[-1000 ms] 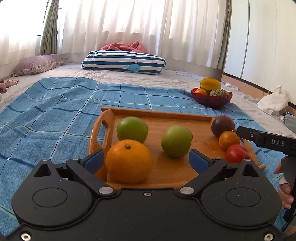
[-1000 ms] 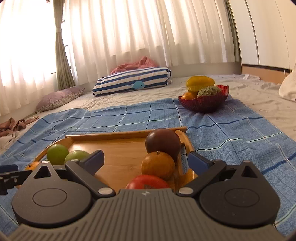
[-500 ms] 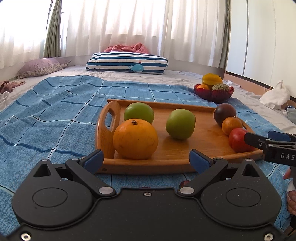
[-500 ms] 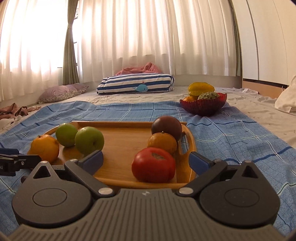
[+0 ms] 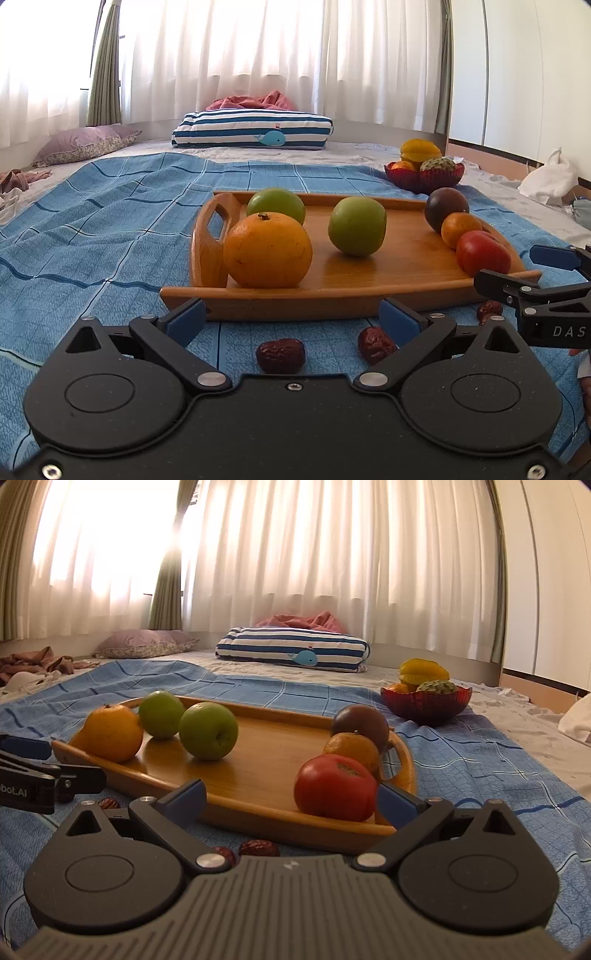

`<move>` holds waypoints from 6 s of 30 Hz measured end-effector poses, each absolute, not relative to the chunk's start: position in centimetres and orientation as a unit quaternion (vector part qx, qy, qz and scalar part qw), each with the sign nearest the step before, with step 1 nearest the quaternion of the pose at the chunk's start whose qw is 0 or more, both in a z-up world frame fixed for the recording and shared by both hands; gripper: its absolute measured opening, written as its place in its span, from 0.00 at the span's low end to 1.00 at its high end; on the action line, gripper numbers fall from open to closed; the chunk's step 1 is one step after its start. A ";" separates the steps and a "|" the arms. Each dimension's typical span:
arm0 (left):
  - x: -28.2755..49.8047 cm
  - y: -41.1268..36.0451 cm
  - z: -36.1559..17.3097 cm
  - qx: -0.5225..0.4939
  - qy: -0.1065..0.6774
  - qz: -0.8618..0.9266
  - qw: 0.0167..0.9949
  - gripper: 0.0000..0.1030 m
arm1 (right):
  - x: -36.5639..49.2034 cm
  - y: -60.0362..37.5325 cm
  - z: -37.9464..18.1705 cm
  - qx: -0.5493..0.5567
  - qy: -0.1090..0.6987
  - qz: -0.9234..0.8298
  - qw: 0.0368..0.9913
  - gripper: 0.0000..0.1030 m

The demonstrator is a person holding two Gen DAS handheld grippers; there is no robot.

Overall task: Organize fruits
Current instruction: 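Withdraw both tools from the tray toward the red dates on the blanket, then close the right tool on a red date and lift it, then carry the red date over the tray with right tool while left tool carries another date, then open the right tool on the tray while the left tool releases its date, then withdraw both tools from the tray toward the red dates on the blanket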

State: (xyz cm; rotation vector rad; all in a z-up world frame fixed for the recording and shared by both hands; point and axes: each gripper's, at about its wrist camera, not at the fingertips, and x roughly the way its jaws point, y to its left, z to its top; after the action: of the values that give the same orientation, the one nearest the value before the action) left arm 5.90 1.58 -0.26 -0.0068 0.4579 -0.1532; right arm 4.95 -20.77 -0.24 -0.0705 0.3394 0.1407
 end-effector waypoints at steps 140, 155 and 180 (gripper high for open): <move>10.7 -3.2 0.4 -0.003 0.257 -0.092 0.962 0.46 | 7.7 -19.3 -0.8 0.046 0.191 0.065 0.978 0.57; 8.3 -2.2 0.9 -0.020 0.241 -0.077 0.967 0.62 | 5.8 -19.8 -0.2 0.052 0.148 0.044 0.987 0.75; 5.0 -2.1 -0.9 0.002 0.243 -0.061 0.968 0.83 | 2.7 -20.3 -1.7 0.018 0.172 0.053 0.984 0.88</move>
State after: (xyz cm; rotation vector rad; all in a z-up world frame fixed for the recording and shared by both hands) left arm 5.04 -2.15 -0.86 0.0034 0.4909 -0.1240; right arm 2.75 -20.33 -1.72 0.0360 0.3459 0.1066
